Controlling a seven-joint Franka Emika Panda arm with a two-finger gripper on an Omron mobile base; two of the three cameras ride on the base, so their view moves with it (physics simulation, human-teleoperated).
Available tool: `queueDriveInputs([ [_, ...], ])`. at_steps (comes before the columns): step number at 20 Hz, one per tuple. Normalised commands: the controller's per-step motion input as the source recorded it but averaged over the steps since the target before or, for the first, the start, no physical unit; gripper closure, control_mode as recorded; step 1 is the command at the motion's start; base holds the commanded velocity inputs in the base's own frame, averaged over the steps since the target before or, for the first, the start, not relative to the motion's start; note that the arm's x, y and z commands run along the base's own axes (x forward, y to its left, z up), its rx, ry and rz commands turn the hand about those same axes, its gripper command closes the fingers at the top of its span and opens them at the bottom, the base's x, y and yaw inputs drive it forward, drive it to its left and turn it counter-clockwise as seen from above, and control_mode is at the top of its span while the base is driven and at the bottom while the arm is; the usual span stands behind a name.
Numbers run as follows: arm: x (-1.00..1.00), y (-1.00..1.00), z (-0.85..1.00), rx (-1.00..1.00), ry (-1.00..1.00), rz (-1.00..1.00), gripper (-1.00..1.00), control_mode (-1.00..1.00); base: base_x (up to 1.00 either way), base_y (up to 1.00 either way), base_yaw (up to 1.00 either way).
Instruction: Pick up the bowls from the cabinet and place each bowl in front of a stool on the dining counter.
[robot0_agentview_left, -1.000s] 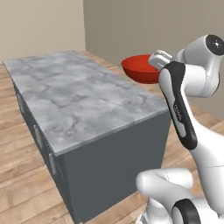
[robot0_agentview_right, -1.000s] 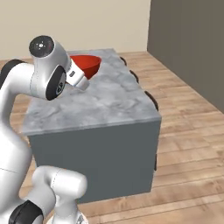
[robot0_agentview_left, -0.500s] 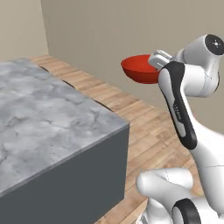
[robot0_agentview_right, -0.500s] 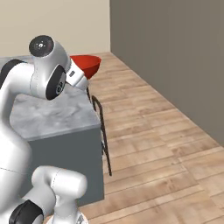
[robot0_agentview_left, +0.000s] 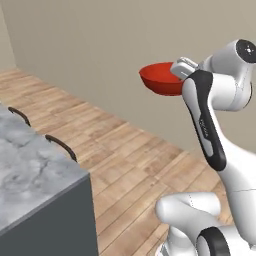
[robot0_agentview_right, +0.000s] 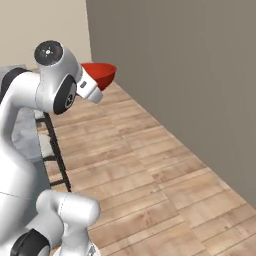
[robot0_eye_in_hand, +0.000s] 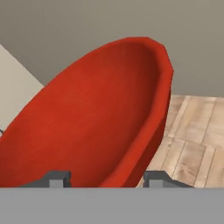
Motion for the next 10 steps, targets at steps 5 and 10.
queueDriveInputs([
  [5,0.0,0.0,0.0,0.0,0.0,0.0,1.0,1.0,0.84,-0.25,-0.02],
  [10,0.0,0.0,0.0,0.0,0.0,0.0,1.0,1.0,1.0,-0.1,0.47],
])
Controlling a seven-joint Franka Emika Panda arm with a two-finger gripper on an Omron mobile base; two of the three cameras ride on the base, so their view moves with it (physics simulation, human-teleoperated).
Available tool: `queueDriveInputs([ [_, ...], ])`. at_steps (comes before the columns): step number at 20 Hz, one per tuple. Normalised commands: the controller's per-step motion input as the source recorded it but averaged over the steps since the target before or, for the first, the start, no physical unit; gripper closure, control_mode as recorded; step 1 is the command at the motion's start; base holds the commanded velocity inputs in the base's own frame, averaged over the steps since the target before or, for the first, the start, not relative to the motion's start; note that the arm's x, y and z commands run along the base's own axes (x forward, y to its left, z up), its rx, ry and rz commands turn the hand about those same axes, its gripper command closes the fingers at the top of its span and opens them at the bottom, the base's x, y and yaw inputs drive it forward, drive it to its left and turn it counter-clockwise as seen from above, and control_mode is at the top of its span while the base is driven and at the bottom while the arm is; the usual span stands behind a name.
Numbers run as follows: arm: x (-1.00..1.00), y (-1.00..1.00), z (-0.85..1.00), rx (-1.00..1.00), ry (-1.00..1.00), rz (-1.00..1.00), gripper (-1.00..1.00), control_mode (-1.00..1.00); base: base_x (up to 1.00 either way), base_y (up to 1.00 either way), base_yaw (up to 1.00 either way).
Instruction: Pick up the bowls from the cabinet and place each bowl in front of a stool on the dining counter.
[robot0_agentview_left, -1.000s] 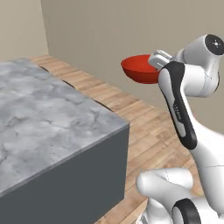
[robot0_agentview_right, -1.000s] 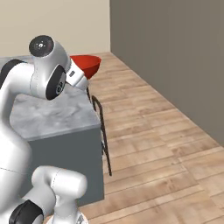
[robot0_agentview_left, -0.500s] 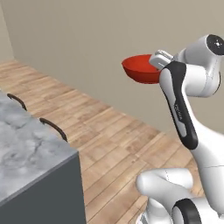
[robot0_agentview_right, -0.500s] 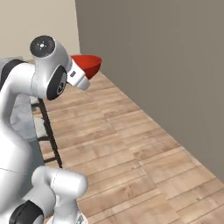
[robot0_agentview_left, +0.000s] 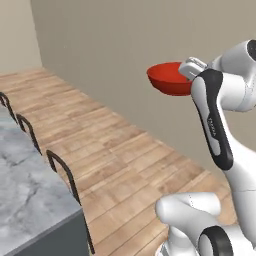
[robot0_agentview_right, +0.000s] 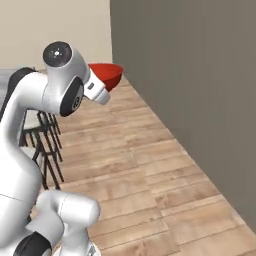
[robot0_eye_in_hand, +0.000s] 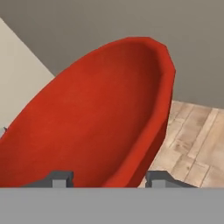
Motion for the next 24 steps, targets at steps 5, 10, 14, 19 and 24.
queueDriveInputs([
  [5,0.0,0.0,0.0,0.0,0.0,0.0,1.0,1.0,0.9,-0.28,0.71],
  [10,0.0,0.0,0.0,0.0,0.0,0.0,1.0,1.0,0.71,-0.43,0.69],
  [14,0.0,0.0,0.0,0.0,0.0,0.0,1.0,1.0,0.68,-0.4,0.68],
  [19,0.0,0.0,0.0,0.0,0.0,0.0,1.0,1.0,0.66,-0.15,0.7],
  [24,0.0,0.0,0.0,0.0,0.0,0.0,1.0,1.0,0.65,-0.04,0.73],
])
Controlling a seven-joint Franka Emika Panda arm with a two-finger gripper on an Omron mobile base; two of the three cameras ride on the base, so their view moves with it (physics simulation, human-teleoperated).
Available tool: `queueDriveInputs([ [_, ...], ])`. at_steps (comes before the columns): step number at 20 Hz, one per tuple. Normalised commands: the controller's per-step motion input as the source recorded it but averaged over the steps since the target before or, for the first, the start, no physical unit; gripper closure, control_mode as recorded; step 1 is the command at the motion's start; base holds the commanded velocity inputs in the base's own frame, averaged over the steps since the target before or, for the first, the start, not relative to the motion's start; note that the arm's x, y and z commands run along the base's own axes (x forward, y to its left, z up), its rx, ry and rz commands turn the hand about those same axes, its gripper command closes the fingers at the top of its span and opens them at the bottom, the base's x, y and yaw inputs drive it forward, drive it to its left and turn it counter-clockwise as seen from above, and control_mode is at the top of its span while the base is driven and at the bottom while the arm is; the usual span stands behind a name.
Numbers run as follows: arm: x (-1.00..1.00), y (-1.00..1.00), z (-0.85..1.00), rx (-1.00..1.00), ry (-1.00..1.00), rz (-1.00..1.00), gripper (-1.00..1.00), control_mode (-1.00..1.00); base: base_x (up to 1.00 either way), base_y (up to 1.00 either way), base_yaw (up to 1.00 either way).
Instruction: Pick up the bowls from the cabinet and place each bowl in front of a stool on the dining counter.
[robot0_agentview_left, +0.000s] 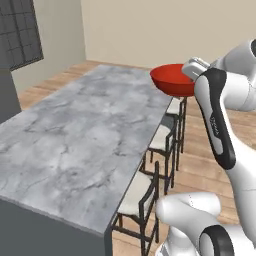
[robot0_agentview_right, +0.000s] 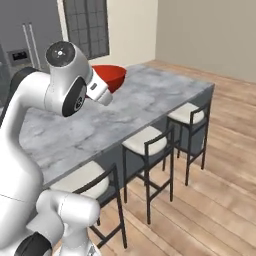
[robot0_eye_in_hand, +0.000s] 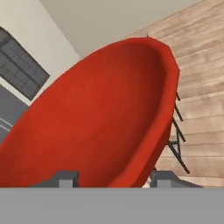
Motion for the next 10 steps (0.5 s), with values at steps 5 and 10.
queueDriveInputs([
  [5,0.0,0.0,0.0,0.0,0.0,0.0,1.0,1.0,0.63,-0.03,0.75],
  [10,0.0,0.0,0.0,0.0,0.0,0.0,1.0,1.0,0.66,-0.32,0.74],
])
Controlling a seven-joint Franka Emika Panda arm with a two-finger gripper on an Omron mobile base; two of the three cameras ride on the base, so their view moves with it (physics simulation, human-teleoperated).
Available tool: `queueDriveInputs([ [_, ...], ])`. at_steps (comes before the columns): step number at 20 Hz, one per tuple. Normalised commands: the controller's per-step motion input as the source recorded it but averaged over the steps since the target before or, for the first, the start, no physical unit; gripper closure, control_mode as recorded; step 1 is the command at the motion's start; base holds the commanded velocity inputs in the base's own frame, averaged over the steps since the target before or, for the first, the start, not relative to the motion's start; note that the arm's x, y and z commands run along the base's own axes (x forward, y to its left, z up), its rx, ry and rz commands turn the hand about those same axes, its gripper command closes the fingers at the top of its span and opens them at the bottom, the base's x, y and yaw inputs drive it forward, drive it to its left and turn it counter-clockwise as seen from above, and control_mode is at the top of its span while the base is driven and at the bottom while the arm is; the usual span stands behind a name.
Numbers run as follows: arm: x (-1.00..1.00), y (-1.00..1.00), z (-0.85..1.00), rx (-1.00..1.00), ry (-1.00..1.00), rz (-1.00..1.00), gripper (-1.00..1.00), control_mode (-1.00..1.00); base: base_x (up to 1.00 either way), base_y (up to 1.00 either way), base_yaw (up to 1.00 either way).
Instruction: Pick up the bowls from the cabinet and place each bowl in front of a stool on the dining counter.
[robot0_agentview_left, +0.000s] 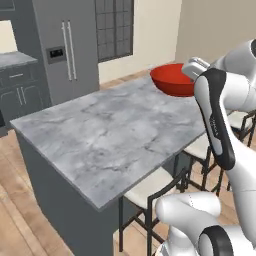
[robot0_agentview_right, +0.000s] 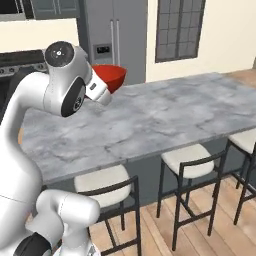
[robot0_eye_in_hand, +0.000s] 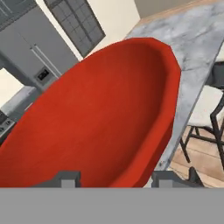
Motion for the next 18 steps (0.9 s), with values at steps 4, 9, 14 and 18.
queueDriveInputs([
  [4,0.0,0.0,0.0,0.0,0.0,0.0,1.0,1.0,0.72,-0.61,0.69],
  [9,0.0,0.0,0.0,0.0,0.0,0.0,1.0,1.0,0.65,-0.69,0.61],
  [14,0.0,0.0,0.0,0.0,0.0,0.0,1.0,1.0,0.58,-0.79,0.53],
  [18,0.0,0.0,0.0,0.0,0.0,0.0,1.0,1.0,0.34,-1.0,0.45],
])
